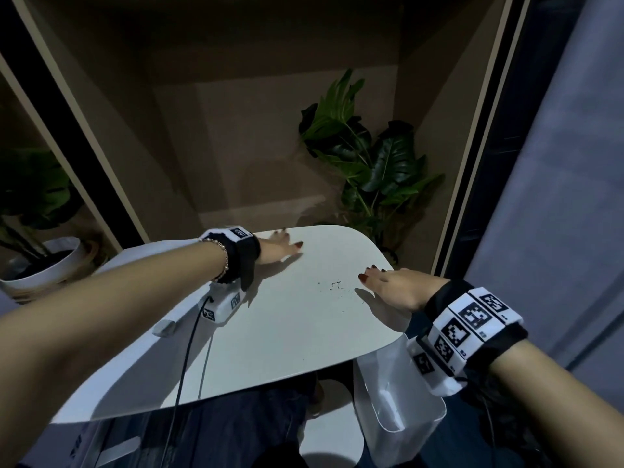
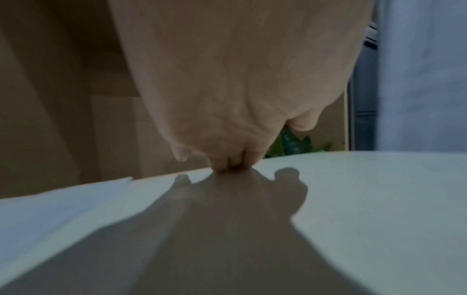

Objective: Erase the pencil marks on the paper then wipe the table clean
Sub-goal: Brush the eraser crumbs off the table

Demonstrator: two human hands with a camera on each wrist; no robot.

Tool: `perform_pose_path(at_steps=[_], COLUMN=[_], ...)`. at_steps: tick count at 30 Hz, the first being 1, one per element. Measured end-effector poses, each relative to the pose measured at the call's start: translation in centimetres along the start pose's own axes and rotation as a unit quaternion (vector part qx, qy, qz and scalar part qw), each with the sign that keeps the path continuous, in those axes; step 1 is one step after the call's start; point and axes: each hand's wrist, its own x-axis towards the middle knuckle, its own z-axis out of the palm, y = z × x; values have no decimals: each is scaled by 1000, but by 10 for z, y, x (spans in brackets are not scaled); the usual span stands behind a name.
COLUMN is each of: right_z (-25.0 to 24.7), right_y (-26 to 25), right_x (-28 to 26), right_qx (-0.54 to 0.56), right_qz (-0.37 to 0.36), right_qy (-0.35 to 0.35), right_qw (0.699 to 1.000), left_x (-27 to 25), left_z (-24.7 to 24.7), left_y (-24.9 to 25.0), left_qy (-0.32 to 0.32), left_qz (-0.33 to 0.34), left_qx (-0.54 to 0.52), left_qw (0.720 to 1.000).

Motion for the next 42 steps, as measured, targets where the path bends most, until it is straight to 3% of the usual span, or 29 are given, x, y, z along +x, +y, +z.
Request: perform_pose_path(at_steps=[3,6,8,11,13,19,22,25,28,29,31,33,36,39,42], right_z=[-4,-7,-7,-6,-5,-6,-6,-6,-7,-7,-7,-6,-5,-5,-5], right_y=[4,9,12,10,7,11,12,12,10,10,10,12,15,12,12], right_x=[0,-1,-1,-2,-2,1,2,3,-2,-3,-4,-2,1,-1,1], right_qx=[25,44,69,55,37,42,62,76,63,58,57,69,83,65,51], right_qz=[11,8,10,12,7,-5,-10,2,4,4,-1,1,20,4,2], right_qy=[-1,4,15,7,8,10,15,15,17,18,18,24,34,27,24], right_qw=[1000,999,997,998,999,999,998,997,998,998,998,997,996,998,998], left_x=[-41,-61,-61,-53,-29,42,34,-23,-72,-80,-81,-73,-60,-69,-93], left_z=[21,31,21,-10,-26,-13,7,20,24,21,9,-3,-4,13,27], left_y=[40,48,42,31,16,-26,3,28,33,32,23,2,-28,-29,-2], left_qy=[-40,-107,-118,-8,46,-15,-4,-48,-130,-139,-90,-15,-10,-23,-33], left_qz=[104,195,187,119,72,5,25,159,252,251,192,101,22,24,111], left_qx=[47,85,35,-93,-115,-60,53,163,154,121,75,110,220,230,220], left_qw=[993,971,975,988,990,998,998,972,947,950,974,989,975,973,969])
